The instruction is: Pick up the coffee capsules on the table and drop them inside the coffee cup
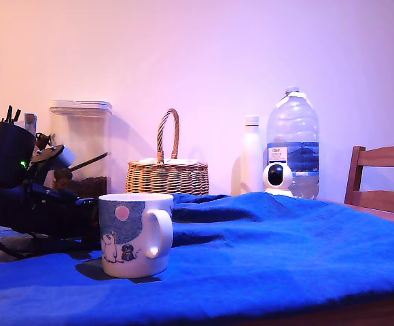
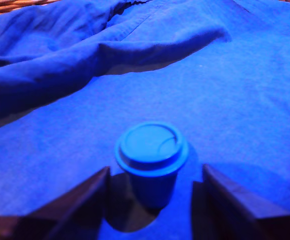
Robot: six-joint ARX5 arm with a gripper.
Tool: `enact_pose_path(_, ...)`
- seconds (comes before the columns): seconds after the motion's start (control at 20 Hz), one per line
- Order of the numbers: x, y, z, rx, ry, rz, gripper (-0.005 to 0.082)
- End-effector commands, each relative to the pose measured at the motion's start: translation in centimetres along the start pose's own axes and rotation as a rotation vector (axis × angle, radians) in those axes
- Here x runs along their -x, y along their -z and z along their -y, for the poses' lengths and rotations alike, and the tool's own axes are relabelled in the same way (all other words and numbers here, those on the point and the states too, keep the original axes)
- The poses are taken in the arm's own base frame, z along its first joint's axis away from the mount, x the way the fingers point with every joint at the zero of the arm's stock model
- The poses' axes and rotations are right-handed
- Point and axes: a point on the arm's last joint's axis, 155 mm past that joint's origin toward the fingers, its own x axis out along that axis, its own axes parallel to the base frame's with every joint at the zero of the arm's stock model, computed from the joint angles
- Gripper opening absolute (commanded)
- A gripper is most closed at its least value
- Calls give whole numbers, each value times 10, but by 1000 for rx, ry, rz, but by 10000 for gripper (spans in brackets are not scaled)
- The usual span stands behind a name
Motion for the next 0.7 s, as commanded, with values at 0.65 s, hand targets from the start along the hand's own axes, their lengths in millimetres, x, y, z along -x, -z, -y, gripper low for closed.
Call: enact_pose_path(0.65,-4,-2,0,9,9,11,190)
